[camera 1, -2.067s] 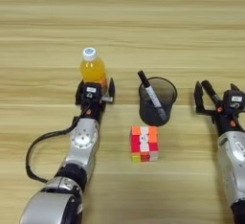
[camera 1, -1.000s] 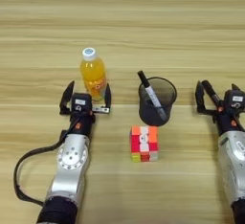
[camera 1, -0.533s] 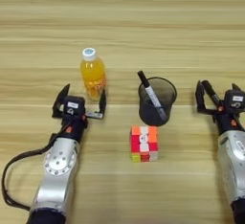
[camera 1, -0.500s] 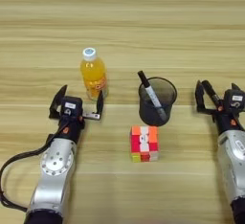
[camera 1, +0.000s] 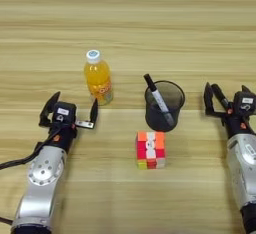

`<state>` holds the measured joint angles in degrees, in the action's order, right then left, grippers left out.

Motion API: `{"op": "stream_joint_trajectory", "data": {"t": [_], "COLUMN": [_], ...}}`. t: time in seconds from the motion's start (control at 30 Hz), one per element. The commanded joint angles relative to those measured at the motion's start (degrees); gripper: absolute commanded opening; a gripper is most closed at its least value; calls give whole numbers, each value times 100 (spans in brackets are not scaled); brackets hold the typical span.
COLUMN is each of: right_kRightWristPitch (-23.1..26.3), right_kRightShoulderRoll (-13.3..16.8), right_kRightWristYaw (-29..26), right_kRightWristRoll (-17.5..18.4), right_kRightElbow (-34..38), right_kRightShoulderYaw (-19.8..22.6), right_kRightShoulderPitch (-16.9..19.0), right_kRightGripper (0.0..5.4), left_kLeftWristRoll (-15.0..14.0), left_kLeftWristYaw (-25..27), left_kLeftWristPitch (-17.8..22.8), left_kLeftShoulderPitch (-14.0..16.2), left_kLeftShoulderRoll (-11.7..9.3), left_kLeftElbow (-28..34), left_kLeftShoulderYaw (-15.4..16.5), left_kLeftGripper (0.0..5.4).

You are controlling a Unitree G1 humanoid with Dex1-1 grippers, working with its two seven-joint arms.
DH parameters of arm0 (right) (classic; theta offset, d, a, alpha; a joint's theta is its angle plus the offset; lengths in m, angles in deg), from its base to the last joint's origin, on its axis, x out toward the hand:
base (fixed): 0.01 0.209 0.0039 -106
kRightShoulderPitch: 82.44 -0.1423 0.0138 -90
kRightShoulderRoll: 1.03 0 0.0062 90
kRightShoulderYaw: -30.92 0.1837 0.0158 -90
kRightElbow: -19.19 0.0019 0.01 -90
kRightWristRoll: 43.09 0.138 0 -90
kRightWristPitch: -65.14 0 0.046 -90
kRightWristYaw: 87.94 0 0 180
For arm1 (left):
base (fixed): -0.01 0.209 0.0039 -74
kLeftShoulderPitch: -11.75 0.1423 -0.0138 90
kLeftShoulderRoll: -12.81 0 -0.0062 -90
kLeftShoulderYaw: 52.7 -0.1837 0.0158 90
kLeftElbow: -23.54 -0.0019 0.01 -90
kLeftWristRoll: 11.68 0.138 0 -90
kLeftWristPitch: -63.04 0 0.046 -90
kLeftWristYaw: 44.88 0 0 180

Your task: Move the objects on the table

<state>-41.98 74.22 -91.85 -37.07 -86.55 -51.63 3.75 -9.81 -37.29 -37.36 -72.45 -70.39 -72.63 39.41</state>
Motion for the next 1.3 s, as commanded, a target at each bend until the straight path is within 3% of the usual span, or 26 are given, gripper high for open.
{"op": "stream_joint_trajectory", "data": {"t": [0.03, 0.17, 0.37, 0.7, 0.9, 1.03, 1.13, 1.3], "right_kRightWristPitch": [-54, -55, -62, -156, 113, 255, 178, 133], "right_kRightShoulderRoll": [18, 28, 27, 124, 620, 1058, 1456, 1769], "right_kRightWristYaw": [50, 37, 13, -181, -887, -1296, -2021, -3039], "right_kRightWristRoll": [7, 16, 22, 14, 750, 914, 1052, 1493], "right_kRightElbow": [-58, -57, -52, 456, 998, 1137, 1349, 1502], "right_kRightShoulderYaw": [41, 49, 40, -64, 307, 449, 366, 305], "right_kRightShoulderPitch": [-93, -99, -89, 211, 506, 686, 1044, 1528], "right_kRightGripper": [540, 540, 540, 540, 540, 540, 540, 540], "left_kLeftWristRoll": [47, 76, 148, 164, 158, 170, 108, 108], "left_kLeftWristYaw": [-100, -414, -754, -943, -996, -1028, -996, -987], "left_kLeftWristPitch": [167, 174, 73, -681, -939, -1023, -1048, -1050], "left_kLeftShoulderPitch": [-19, -160, -320, -680, -855, -913, -911, -891], "left_kLeftShoulderRoll": [-86, -66, 52, 302, 294, 270, 283, 278], "left_kLeftElbow": [-54, -282, -547, -1274, -1673, -1795, -1803, -1735], "left_kLeftShoulderYaw": [99, 275, 265, 131, 174, 206, 242, 238], "left_kLeftGripper": [539, 539, 539, 539, 539, 539, 539, 539]}}
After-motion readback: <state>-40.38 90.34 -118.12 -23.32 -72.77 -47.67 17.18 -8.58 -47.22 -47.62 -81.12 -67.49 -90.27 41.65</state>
